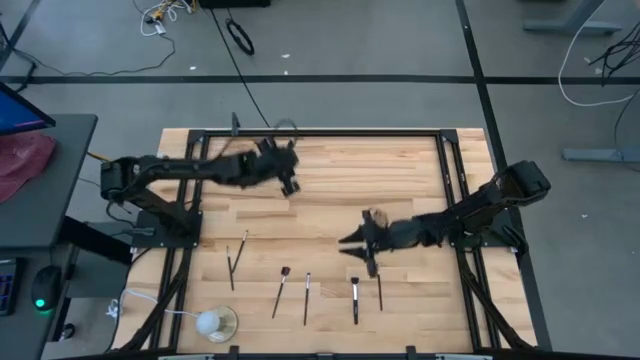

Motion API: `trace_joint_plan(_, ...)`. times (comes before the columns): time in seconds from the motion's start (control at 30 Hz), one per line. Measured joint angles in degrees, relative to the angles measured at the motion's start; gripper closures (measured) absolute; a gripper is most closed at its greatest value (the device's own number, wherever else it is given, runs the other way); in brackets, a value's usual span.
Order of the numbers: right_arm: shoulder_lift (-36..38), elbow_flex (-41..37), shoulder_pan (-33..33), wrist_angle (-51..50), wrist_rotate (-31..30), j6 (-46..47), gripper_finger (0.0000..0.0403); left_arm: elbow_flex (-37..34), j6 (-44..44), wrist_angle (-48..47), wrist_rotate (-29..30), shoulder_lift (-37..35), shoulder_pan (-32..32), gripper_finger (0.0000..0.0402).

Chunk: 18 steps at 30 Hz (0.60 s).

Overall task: Put items in baskets/containers
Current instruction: Put the eyeshadow brush into the right section of the transparent organizer

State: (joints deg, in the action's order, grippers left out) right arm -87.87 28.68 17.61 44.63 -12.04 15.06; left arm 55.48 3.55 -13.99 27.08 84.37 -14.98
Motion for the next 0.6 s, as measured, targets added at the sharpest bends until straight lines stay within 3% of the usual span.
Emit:
trace_joint_plan(0.13,0.41,9.28,5.92,-28.08,-5.79,2.15,0.0269,-7.26,-0.35,12.98,-0.05,-0.03,9.22,0.0289)
trace_joint_plan(0.27,0.48,16.46,9.63,-50.87,-6.61,12.47,0.0239,-13.36,-0.44,26.21,-0.03,-0.03,16.93,0.0295)
trace_joint_plan(0.4,0.52,19.13,13.30,-64.61,-6.23,24.96,0.0195,-16.89,1.77,36.85,0.05,-0.03,21.35,0.0298)
trace_joint_plan(0.5,0.44,19.02,17.00,-72.20,-5.56,34.42,0.0174,-17.41,3.08,37.61,0.25,-0.03,22.18,0.0298)
trace_joint_plan(0.6,-0.49,19.02,20.91,-74.44,-8.56,41.74,0.0170,-17.42,3.10,37.84,0.34,-0.03,21.75,0.0298)
